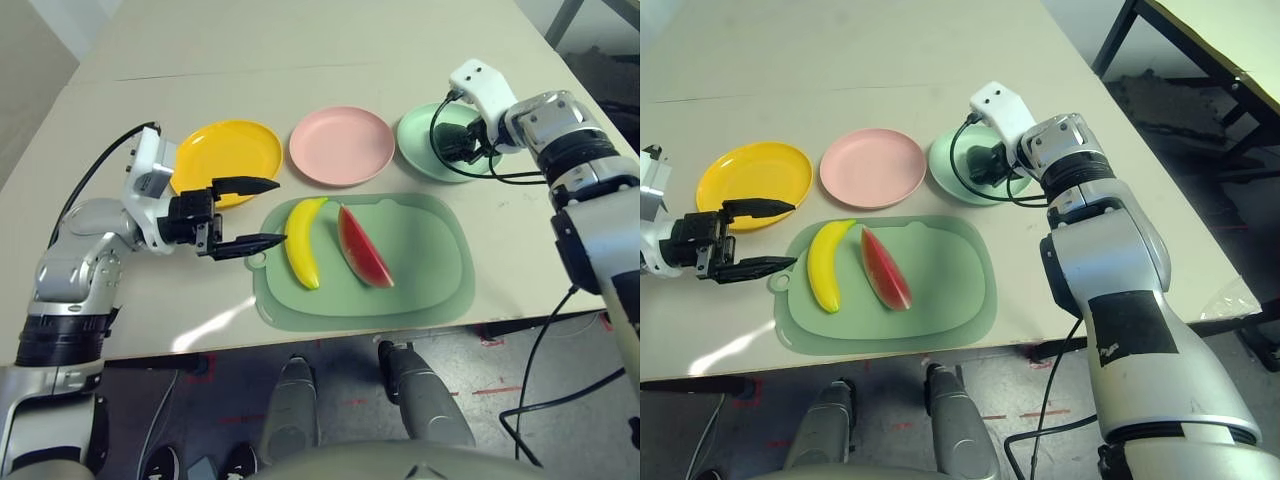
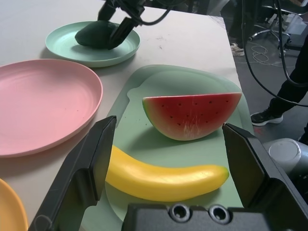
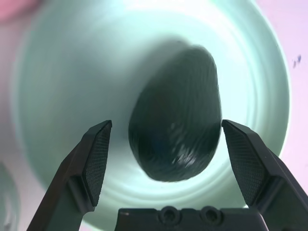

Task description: Place the fruits into color-matched plates.

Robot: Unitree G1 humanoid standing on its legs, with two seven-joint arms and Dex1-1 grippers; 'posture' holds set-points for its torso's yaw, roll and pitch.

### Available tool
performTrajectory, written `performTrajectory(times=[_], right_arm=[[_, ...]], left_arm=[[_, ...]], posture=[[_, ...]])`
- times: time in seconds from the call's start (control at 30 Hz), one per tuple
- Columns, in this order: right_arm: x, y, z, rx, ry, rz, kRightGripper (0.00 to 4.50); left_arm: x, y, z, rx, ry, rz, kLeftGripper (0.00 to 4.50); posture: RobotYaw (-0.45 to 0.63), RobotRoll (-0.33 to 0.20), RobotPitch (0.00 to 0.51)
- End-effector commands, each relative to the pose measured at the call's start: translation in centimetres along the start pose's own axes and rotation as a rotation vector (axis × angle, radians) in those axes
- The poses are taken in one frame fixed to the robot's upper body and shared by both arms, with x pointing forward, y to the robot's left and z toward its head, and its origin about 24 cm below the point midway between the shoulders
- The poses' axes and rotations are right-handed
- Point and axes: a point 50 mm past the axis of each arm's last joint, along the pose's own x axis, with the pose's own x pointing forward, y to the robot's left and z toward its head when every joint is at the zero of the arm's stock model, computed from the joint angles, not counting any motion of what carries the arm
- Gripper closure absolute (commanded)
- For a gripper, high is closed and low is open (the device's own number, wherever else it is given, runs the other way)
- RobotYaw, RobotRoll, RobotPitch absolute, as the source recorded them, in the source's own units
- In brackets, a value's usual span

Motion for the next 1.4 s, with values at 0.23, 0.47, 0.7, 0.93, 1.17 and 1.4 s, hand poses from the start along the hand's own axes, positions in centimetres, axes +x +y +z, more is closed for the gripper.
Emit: performTrajectory(times=[0.23, 0.47, 0.7, 0.93, 1.17, 1.4], right_arm=[[-3.7, 3.1, 4.3, -0.535, -0.137, 0.395, 0.04], [-6.3, 6.8, 3.0, -1.287, -0.198, 0.518, 0.04], [-7.3, 10.6, 5.0, -1.765, -0.425, 0.515, 0.04], [-7.7, 12.6, 7.0, -1.953, -0.561, 0.49, 0.04], [-7.7, 13.8, 6.9, -2.108, -0.598, 0.528, 0.04], [-7.5, 15.9, 7.3, -2.172, -0.666, 0.576, 0.04]], left_arm=[[-0.3, 0.1, 0.3, 0.015, 0.001, -0.032, 0.0], [-0.6, 0.2, 0.1, 0.01, 0.013, -0.051, 0.0], [-0.6, 0.3, -0.1, 0.012, 0.013, -0.055, 0.0], [-0.8, 0.1, -0.3, 0.012, 0.02, -0.052, 0.0], [-1.0, 0.0, -0.3, 0.012, 0.026, -0.048, 0.0], [-1.2, 0.1, -0.4, 0.007, 0.027, -0.042, 0.0]], posture=[[-0.08, 0.0, 0.246], [-0.1, 0.0, 0.249], [-0.09, 0.0, 0.247], [-0.08, 0.0, 0.241], [-0.07, 0.0, 0.242], [-0.07, 0.0, 0.245]])
